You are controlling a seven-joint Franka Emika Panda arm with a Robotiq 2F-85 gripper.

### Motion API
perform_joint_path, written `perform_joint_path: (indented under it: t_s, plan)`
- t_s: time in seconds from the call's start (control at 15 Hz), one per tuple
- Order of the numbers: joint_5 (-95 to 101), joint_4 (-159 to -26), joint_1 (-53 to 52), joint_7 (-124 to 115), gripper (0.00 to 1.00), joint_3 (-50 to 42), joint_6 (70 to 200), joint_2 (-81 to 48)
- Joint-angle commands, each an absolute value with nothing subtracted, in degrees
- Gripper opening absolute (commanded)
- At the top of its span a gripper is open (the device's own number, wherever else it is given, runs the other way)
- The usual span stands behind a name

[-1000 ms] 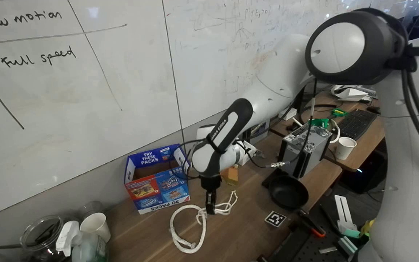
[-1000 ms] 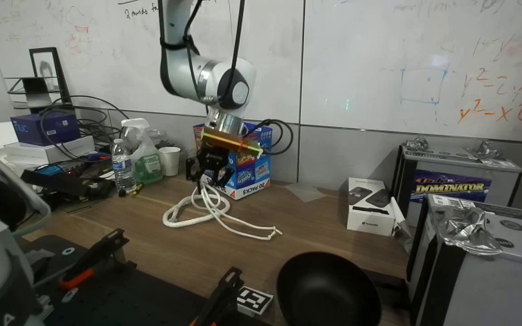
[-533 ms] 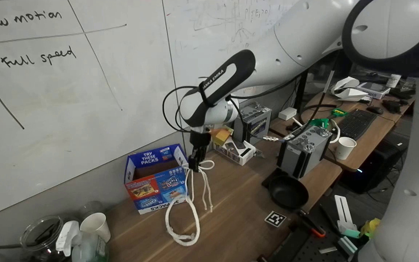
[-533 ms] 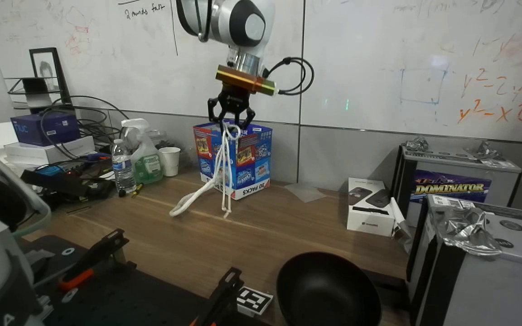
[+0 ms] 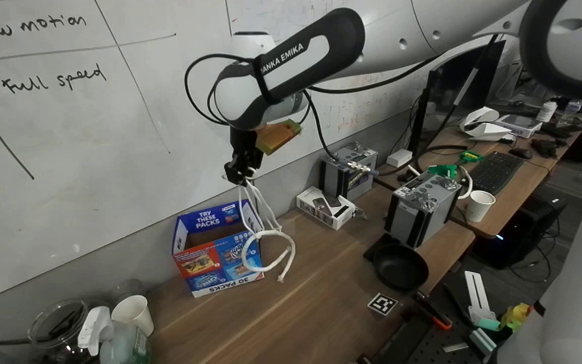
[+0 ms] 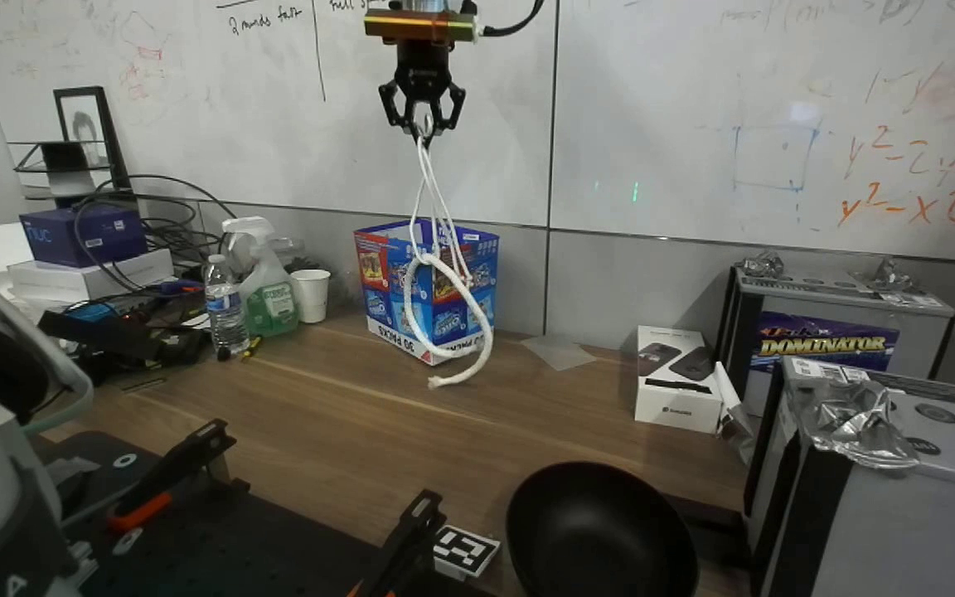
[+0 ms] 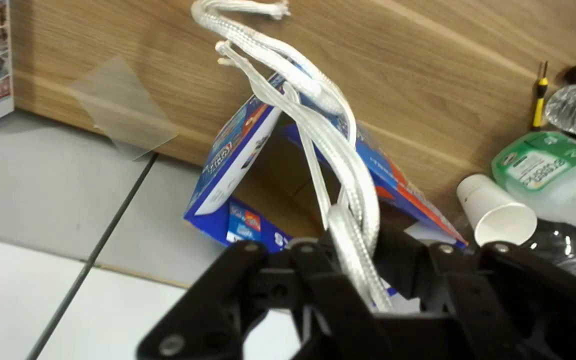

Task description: Put the white rope inside the blue box

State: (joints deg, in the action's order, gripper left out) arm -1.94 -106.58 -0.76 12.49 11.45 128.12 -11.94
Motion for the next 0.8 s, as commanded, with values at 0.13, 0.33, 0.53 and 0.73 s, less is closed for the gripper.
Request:
perform_joint_path:
  t_s: [0.13,0.33,0.53,0.73]
  plan:
    - [5.5,-95.5,-6.3,0.1,0.1,8.0,124.0,-14.2]
    - [10.0,-90.8,-8.4,-5.0,0.1,7.1,123.0,-16.1]
    - [14.4,-85.3,-10.5,-8.9,0.1,6.2,121.2,-19.2]
    - [16.9,-80.0,-12.0,-10.6,0.1,5.3,119.4,-23.2]
